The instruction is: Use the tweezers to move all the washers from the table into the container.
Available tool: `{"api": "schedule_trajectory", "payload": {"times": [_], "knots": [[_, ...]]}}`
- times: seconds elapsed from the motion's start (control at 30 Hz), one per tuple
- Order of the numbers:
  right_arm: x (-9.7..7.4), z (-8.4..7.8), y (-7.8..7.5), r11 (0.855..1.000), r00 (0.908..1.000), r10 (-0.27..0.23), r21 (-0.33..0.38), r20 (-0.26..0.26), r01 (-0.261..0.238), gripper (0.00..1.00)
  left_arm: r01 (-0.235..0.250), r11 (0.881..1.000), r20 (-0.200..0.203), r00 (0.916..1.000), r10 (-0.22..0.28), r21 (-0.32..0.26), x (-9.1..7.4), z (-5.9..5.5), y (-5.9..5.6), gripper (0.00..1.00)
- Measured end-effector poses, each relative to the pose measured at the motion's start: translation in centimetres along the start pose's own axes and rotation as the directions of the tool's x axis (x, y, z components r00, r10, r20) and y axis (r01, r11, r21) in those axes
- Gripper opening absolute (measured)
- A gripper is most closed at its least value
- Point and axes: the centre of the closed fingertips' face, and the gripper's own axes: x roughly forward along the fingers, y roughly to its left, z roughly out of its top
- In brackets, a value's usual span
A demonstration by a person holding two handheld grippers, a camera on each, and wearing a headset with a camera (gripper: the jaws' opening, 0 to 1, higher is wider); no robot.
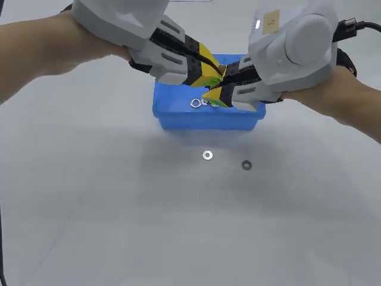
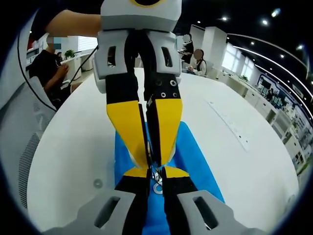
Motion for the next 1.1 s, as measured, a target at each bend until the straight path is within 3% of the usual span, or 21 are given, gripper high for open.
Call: {"api": "schedule_trajectory", "payload": {"times": [0.43, 0.8, 1.1], "knots": [[-0.5, 0.5, -0.1, 1.000, 0.9999, -0.015, -0.012, 0.006, 0.015, 0.12, -0.010, 1.000, 0.007, 0.9999, 0.011, -0.011, -1.0, 0.3, -0.4, 0.07], [-1.9, 2.3, 0.0, 0.997, 0.9974, -0.039, -0.066, 0.060, 0.043, 0.11, -0.021, 1.000, 0.048, 0.9986, 0.021, 0.000, -2.6, 2.3, -1.4, 0.07], [-3.8, 3.7, 1.6, 0.995, 0.9963, -0.041, -0.091, 0.075, 0.048, 0.11, -0.013, 0.999, 0.053, 0.9985, 0.011, 0.042, -3.8, 3.7, -3.1, 0.07]]}}
